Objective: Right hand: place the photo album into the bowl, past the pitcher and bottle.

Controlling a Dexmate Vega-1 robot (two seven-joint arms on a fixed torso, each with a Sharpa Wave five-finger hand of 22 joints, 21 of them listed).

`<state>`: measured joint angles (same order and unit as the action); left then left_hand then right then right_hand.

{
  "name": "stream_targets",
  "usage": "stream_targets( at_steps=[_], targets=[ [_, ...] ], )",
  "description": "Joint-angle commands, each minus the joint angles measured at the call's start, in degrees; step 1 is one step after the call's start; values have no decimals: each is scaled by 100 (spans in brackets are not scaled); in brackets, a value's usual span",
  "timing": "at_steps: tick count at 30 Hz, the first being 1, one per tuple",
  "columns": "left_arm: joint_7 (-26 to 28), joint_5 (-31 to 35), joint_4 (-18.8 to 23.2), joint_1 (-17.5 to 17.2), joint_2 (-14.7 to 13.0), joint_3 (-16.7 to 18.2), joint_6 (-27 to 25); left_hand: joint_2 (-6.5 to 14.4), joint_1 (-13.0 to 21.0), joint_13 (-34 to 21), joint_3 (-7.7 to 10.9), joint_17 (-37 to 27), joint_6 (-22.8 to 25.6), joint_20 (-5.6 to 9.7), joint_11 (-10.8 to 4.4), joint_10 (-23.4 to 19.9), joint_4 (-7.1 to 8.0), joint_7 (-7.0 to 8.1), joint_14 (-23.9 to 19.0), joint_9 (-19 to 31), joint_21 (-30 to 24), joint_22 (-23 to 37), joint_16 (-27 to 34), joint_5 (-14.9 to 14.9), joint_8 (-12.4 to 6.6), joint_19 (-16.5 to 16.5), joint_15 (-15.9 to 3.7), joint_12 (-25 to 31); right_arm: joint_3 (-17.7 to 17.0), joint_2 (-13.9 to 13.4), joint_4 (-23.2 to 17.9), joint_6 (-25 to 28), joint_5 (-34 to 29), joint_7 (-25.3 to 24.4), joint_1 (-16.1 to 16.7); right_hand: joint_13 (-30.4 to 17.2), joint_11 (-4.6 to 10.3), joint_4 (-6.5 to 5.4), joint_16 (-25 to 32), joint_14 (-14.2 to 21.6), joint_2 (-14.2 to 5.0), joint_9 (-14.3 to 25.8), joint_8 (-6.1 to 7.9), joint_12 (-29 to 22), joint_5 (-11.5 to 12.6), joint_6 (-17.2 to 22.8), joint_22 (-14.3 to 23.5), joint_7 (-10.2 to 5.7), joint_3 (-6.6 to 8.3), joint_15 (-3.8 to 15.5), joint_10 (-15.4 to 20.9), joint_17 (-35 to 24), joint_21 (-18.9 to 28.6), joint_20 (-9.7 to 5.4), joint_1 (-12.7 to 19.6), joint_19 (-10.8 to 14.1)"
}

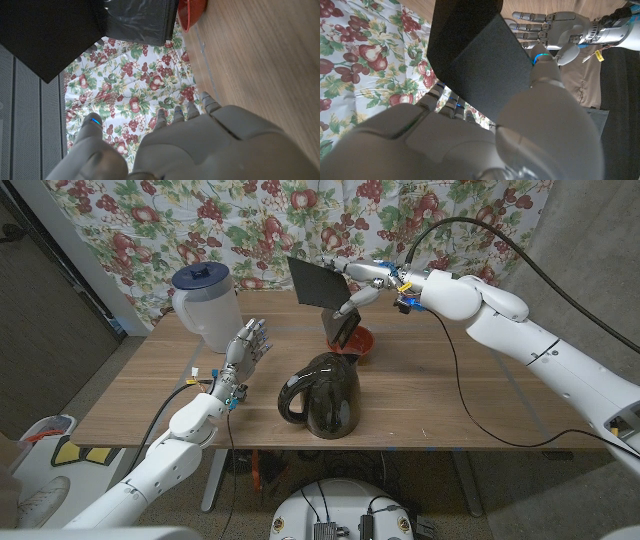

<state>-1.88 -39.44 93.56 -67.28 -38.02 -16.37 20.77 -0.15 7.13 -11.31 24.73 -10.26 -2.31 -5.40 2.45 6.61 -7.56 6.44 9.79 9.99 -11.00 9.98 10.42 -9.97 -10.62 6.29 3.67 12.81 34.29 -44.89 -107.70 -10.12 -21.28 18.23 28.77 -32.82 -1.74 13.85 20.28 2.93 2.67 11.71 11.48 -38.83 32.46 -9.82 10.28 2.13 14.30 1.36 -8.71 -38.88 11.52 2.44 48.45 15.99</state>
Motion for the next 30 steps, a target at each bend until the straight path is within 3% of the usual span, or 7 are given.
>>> stream_targets(
  at_steps=[1, 30],
  targets=[
    [-30, -20, -7, 55, -19, -9, -107, 23, 3, -20, -16, -16, 23, -8, 0, 11, -18, 27, 392, 24, -12, 13, 18, -36, -6, 37, 23, -6, 142, 168, 302, -49, 33, -124, 29, -1266, 61, -519, 8, 63, -710, 19, 58, -987, 31, -831, 7, -46, 1050, 35, 64, -28, 37, -83, 460, 86],
    [84, -4, 110, 1, -63, -9, -247, 26, 5, -20, -25, -16, 28, -12, 4, 14, -19, 32, 397, 24, -8, 14, 20, -36, -7, 48, 28, -6, 324, 277, 924, -175, 175, -253, -3, -1293, 63, -501, -36, 76, -693, 15, 53, -1020, 38, -735, 5, -83, 1074, 28, 82, -69, 27, -93, 457, 67]
  ],
)
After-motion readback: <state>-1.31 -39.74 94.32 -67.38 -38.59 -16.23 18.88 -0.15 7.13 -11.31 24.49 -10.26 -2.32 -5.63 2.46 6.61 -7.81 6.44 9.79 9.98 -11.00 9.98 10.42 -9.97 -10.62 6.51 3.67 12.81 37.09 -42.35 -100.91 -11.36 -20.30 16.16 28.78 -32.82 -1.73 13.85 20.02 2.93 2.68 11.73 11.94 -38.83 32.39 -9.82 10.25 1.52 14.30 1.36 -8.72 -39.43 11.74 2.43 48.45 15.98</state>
